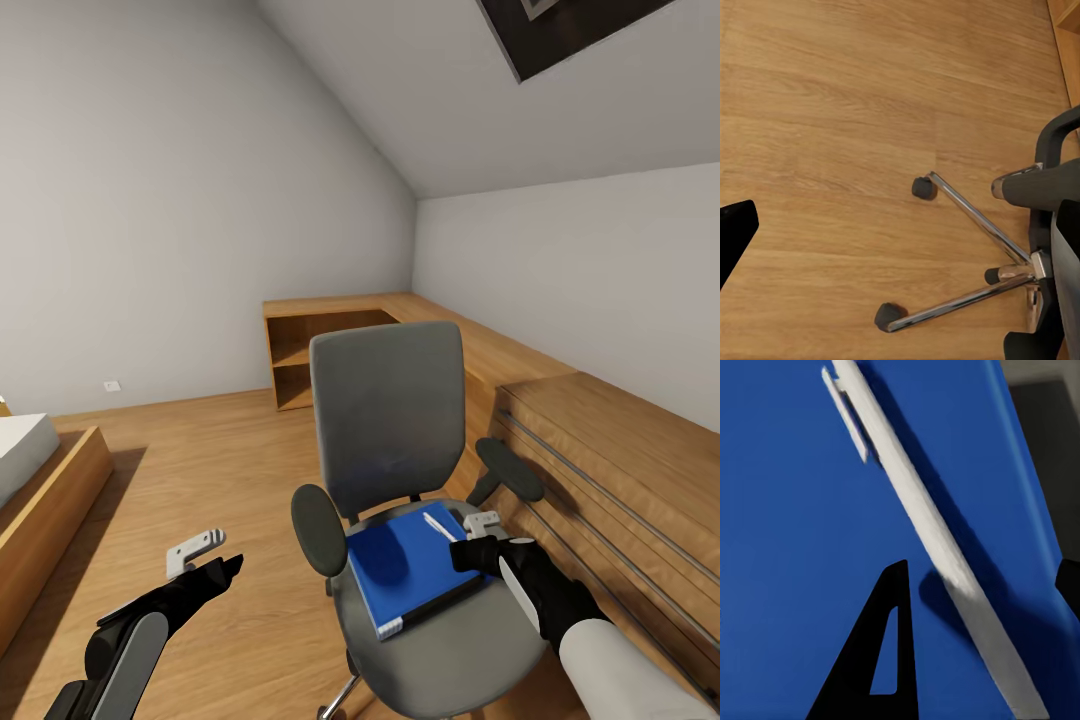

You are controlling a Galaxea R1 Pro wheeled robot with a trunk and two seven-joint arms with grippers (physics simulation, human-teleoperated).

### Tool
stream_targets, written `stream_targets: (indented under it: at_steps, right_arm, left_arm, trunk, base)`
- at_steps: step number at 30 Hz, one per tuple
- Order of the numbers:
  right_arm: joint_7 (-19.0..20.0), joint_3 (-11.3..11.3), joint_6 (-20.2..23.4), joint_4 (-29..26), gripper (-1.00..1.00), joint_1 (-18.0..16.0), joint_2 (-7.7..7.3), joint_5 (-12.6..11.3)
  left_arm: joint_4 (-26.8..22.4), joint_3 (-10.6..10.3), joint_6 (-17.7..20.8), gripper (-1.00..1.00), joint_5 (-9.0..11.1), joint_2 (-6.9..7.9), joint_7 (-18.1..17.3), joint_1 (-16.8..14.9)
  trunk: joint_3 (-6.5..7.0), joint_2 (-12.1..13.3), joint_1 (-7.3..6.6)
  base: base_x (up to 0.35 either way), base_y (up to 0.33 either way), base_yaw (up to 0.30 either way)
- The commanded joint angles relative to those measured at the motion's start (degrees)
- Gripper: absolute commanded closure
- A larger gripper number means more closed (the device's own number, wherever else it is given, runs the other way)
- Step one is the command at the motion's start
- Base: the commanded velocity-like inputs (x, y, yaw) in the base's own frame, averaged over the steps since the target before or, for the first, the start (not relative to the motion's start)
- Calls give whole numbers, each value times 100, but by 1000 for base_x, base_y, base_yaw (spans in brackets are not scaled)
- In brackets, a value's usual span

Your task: In the bedroom, organize the workspace by keeping the computer under the desk, ensuring the monitor is on the desk, placing the keyboard on the desk next to the monitor, placing the mouse on the desk next to the keyboard, moving the folder from the swivel chair onto the desk next to the mouse, stacking the notebook on top of the folder with the pen on top of the notebook, and positioning the swivel chair next to the desk.

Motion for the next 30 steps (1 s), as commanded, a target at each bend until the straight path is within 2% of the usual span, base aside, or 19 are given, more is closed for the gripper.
stream_targets:
  at_steps: [1,10,30]
  right_arm:
    - [17,26,35,1,100,4,-5,12]
    - [17,26,240,-7,100,4,-3,4]
    - [17,26,255,-8,100,4,-4,21]
  left_arm:
    - [-8,-1,16,-100,61,1,51,-4]
    - [-8,-1,16,-100,61,1,50,-4]
    - [-8,-1,16,-100,61,1,52,-4]
  trunk:
    - [-8,-2,0]
    - [-8,-2,0]
    - [-8,-2,0]
  base:
    - [0,0,0]
    - [0,0,0]
    - [0,0,0]
